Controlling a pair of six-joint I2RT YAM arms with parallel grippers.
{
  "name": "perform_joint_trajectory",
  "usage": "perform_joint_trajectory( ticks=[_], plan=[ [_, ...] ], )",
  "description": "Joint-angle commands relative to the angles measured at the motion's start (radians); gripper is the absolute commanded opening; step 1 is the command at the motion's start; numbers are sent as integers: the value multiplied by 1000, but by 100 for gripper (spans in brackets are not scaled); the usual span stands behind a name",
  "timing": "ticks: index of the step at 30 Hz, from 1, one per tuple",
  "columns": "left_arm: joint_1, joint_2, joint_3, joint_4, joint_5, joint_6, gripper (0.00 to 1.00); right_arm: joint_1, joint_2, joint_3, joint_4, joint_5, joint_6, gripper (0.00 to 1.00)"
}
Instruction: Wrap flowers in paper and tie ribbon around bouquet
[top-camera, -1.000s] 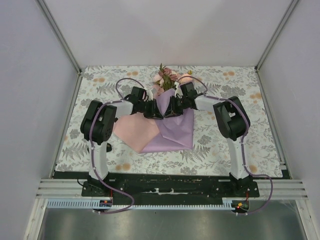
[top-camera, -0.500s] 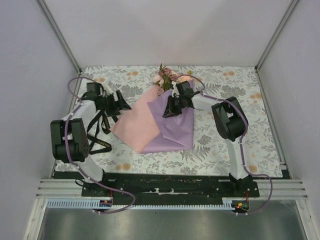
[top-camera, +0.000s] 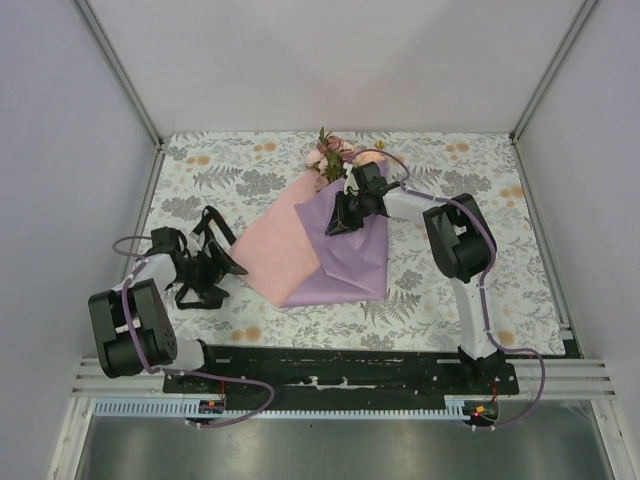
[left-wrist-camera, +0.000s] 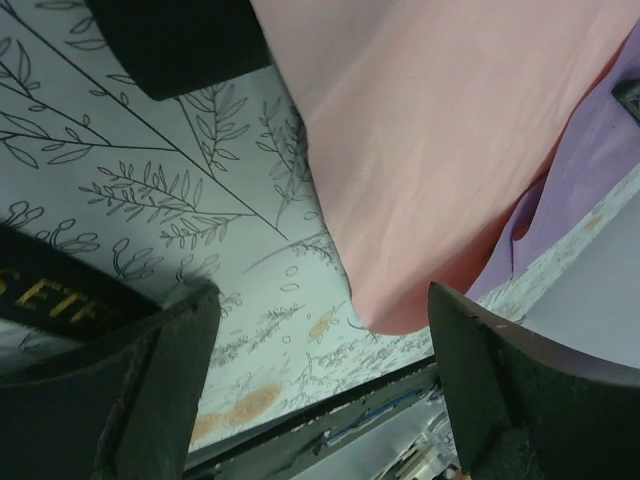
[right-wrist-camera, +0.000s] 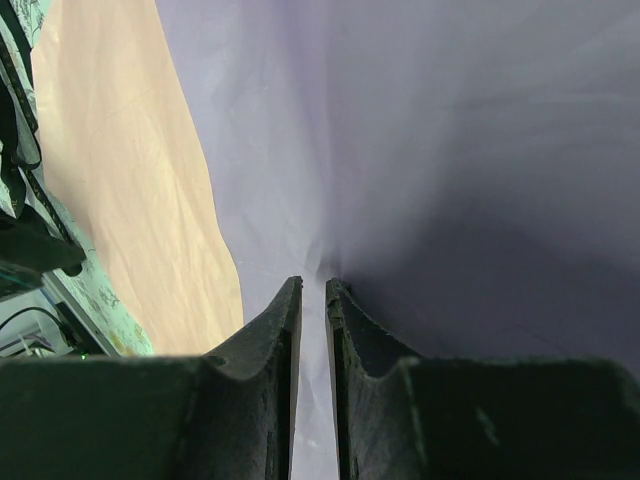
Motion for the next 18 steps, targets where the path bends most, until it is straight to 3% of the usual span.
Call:
perform_joint_trajectory(
  ticks=[1,7,12,18],
  plan=[
    [-23,3,-136,301,74,-193,92,12,7,19,-52,53,-23,23],
    [-158,111,-174,615,85,-301,91,13,10,22,-61,60,-23,23],
    [-222,172,-168,853,113,-364,73,15,7,22,-61,70,-24,23],
    [-291,54,-134,947,153,-420,65,21,4,19,-61,80,-27,23]
  ],
)
